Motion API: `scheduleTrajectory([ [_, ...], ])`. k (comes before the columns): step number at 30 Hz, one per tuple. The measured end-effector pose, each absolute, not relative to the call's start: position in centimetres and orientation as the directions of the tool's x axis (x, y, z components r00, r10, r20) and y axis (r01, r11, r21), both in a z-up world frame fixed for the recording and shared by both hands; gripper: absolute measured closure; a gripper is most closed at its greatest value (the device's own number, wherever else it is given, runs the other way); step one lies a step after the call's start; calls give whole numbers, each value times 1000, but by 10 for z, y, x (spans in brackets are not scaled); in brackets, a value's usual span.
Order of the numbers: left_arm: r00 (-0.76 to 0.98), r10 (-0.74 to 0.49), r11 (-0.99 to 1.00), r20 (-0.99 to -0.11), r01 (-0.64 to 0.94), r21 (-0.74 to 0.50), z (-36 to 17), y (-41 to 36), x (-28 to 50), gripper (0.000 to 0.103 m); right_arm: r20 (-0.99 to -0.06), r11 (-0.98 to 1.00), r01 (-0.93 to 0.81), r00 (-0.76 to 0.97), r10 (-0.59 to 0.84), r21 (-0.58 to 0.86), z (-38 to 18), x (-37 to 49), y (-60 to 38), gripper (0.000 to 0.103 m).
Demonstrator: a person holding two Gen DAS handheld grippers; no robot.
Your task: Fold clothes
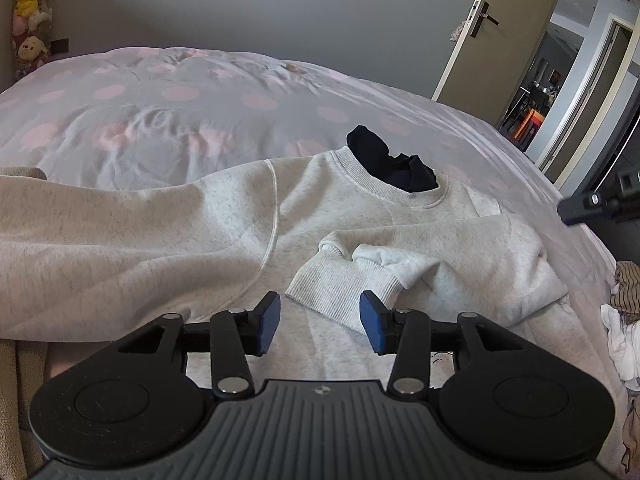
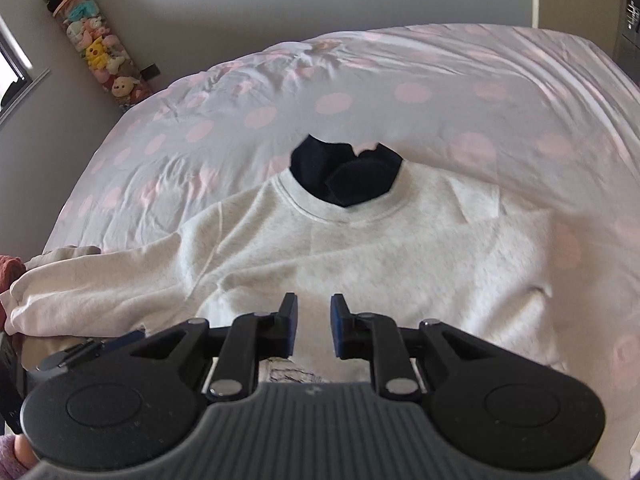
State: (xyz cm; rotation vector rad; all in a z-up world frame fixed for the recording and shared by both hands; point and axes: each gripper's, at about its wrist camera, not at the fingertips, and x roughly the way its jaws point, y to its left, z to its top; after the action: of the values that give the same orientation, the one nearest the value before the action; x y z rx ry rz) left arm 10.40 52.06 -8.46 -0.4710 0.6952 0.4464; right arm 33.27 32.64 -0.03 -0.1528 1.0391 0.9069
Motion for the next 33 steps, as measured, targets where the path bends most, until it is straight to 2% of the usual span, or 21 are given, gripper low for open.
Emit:
scheduleTrajectory([
  [5, 683, 240, 777, -690, -561, -285, -96, 520, 110, 56, -777, 704, -654, 278, 565, 278, -43, 339, 268, 81],
  [9, 690, 278, 750, -668, -591, -298, -105, 517, 114, 52, -728, 750, -622, 405, 554, 225, -69, 333, 232, 74],
  [15, 614, 287, 697, -735, -660, -280, -126, 528, 135, 51, -690, 836, -523, 546, 475, 162, -115, 338, 190, 70],
  [18, 577, 284, 667, -766, -693, -274, -137, 535, 144, 51, -677, 863, -502, 615, 404, 59, -133, 343, 177, 69],
  [23, 569, 292, 670, -769, -696, -260, -142, 535, 159, 51, -639, 833, -548, 670, 379, -81, -149, 360, 174, 68],
  [27, 588, 279, 668, -759, -687, -286, -140, 534, 168, 51, -637, 794, -604, 640, 430, -70, -159, 368, 184, 65],
  [30, 602, 258, 678, -756, -670, -303, -139, 533, 175, 52, -592, 773, -619, 678, 437, -139, -161, 366, 192, 65],
  [33, 628, 226, 691, -744, -642, -331, -141, 531, 182, 55, -559, 753, -642, 680, 474, -143, -158, 364, 196, 67],
])
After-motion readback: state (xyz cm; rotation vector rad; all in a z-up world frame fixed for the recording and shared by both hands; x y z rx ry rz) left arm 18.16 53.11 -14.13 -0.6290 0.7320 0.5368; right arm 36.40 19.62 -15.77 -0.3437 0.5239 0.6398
